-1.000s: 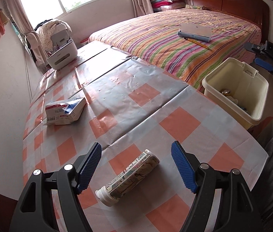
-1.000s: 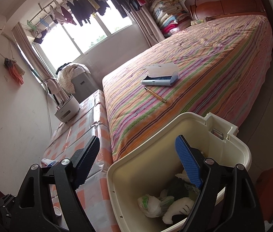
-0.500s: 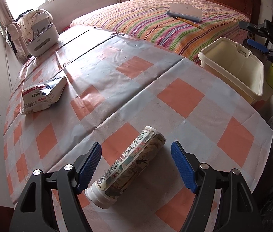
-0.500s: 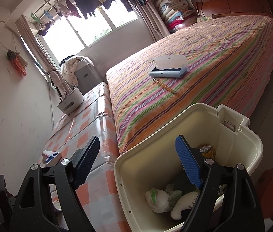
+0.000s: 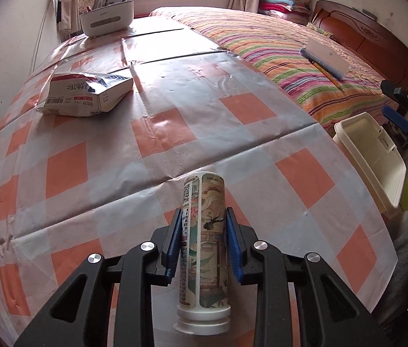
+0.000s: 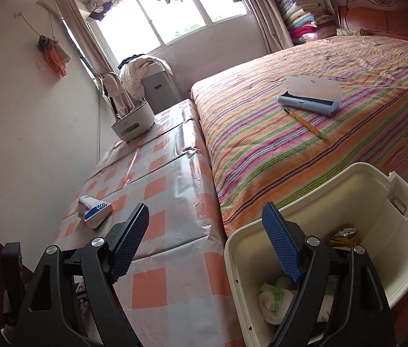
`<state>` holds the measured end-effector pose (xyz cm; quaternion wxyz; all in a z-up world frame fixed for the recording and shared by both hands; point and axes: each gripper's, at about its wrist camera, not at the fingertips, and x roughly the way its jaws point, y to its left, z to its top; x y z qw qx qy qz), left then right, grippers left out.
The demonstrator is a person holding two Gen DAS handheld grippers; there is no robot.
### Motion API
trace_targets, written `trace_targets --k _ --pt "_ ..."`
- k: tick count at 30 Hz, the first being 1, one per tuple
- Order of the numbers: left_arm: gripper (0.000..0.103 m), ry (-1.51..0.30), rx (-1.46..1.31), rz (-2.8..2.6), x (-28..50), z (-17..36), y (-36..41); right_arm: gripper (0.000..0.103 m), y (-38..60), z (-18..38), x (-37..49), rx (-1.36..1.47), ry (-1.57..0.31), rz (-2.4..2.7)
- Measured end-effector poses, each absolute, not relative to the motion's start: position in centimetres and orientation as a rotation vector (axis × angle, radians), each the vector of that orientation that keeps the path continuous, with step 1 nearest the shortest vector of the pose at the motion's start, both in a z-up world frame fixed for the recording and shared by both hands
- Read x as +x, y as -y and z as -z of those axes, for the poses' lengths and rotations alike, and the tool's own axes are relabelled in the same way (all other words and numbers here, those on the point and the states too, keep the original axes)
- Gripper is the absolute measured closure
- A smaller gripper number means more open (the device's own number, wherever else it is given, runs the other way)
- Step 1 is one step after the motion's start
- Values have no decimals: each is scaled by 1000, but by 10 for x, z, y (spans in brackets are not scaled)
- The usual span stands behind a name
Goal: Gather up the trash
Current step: 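Grasp the white medicine box with the right tool while the left tool holds the tube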
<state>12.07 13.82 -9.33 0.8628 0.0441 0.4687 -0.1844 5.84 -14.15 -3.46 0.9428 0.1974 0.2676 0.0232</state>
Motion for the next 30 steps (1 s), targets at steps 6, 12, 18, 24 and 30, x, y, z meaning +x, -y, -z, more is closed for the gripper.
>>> trace_targets --k 6,12,18,24,30 --pt "75 -947 -175 267 133 92 -182 23 72 26 100 254 -610 -282" --pt "75 -882 -319 186 131 87 -219 13 0 17 144 102 -655 -513" --pt "75 -829 -355 170 128 77 -233 9 -70 10 197 -68 -696 -685" --pt "75 -793 -390 162 127 69 -243 8 -138 23 252 -289 -796 -786" --pt "75 -775 -435 153 125 65 -255 8 -179 54 293 -394 -893 -782"
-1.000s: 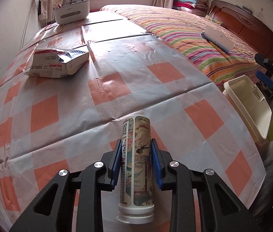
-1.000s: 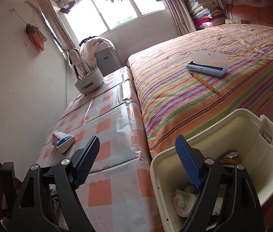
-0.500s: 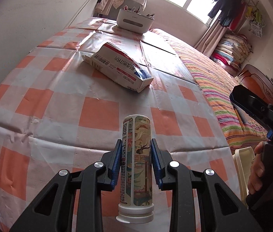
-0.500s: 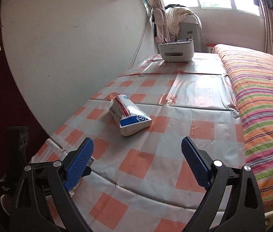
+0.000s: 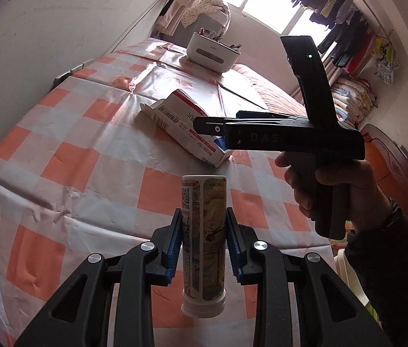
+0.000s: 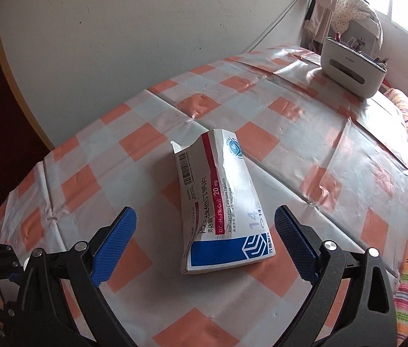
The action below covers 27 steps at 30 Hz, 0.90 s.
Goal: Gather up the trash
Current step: 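Grasp the white medicine box with the right tool while the left tool holds the tube, then carry the medicine box and white tube over to the cream bin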
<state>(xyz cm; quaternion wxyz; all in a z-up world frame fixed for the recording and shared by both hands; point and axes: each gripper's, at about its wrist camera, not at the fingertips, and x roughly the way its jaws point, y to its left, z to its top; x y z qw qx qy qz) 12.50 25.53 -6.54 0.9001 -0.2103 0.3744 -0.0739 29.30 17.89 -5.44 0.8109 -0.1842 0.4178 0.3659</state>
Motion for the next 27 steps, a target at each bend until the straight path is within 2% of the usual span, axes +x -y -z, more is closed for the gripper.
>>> trace_targets --k 8,9,10,13,27 --pt "75 -757 -467 131 126 63 -269 9 -208 88 327 -441 -1005 -725" --pt "75 -762 -470 130 127 64 -270 12 -209 91 326 -449 -1009 -718" --pt "75 -766 -471 130 127 65 -270 24 -208 94 325 -452 -1005 -721" --pt "75 -766 -453 134 127 64 -267 29 -201 94 318 -434 -976 -708" --pt "75 -775 -366 183 122 65 -237 33 -73 68 223 -44 -872 -619"
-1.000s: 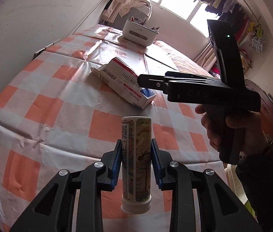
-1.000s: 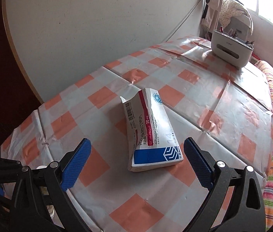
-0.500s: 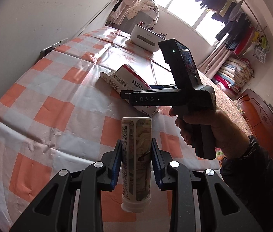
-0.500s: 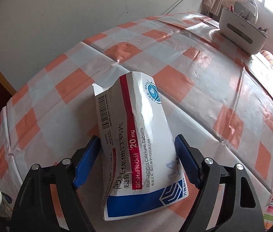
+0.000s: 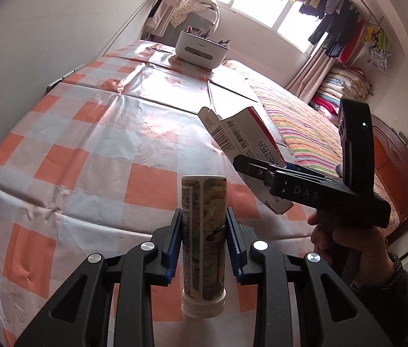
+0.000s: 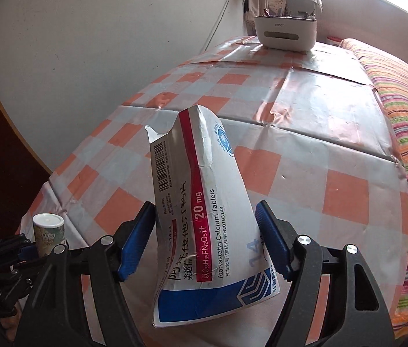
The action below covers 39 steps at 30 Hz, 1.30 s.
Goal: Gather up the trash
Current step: 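Carry the medicine box and white tube over to the cream bin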
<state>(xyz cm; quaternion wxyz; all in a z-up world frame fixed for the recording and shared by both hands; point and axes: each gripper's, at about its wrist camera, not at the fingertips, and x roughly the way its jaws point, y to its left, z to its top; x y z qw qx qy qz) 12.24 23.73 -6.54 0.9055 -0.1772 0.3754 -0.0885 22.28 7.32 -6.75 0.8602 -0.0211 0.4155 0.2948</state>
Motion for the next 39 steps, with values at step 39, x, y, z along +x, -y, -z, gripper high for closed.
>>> trace_targets --k 39 --pt "75 -757 -217 496 65 21 -62 31 161 27 13 322 -459 -166"
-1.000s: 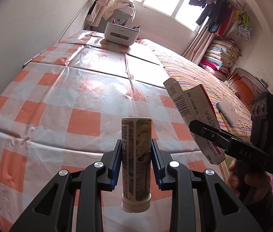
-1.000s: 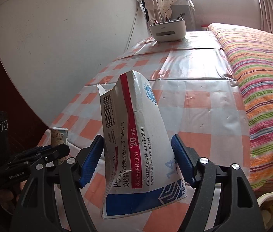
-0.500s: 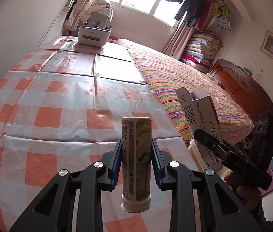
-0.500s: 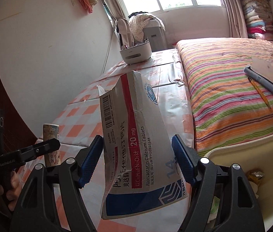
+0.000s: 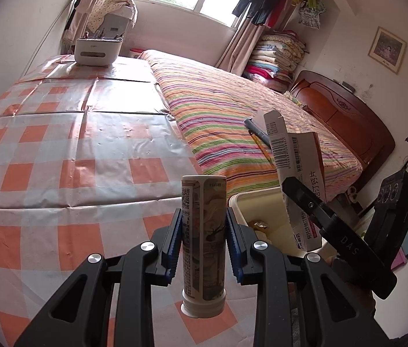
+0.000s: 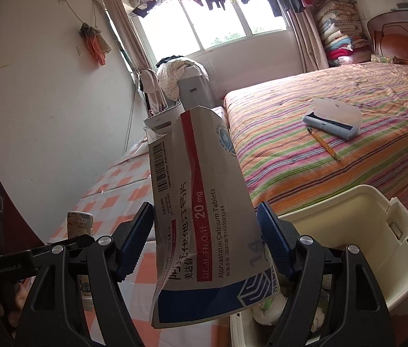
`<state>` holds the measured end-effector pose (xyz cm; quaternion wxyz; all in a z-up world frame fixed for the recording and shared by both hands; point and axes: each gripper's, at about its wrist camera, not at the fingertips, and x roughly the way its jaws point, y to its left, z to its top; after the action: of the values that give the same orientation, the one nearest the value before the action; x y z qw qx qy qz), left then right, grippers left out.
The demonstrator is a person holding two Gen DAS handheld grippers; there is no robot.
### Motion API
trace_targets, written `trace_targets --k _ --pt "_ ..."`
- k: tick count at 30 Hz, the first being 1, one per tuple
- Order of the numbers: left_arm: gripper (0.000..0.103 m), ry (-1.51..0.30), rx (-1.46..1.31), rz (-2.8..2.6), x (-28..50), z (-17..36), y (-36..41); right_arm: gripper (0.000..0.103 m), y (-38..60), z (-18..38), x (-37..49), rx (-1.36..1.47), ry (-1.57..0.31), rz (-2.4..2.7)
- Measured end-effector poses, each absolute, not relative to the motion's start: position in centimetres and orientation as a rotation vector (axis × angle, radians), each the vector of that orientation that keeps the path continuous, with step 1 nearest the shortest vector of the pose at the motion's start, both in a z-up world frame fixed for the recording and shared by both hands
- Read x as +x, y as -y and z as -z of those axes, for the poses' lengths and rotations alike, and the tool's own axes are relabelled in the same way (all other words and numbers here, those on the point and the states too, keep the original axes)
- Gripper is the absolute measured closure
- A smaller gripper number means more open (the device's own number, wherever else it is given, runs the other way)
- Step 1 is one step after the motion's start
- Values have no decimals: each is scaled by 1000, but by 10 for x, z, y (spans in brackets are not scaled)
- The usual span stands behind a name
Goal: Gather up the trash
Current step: 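Carry the medicine box and white tube over to the cream bin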
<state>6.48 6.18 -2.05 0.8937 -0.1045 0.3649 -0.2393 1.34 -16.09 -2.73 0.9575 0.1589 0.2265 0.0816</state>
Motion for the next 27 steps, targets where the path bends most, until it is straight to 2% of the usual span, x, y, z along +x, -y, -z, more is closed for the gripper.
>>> trace_targets --k 14,27 --pt "75 -776 -145 570 60 13 -8 30 211 23 -10 330 -349 139" --pt "75 -788 -99 615 64 8 29 27 247 40 1 408 -425 290"
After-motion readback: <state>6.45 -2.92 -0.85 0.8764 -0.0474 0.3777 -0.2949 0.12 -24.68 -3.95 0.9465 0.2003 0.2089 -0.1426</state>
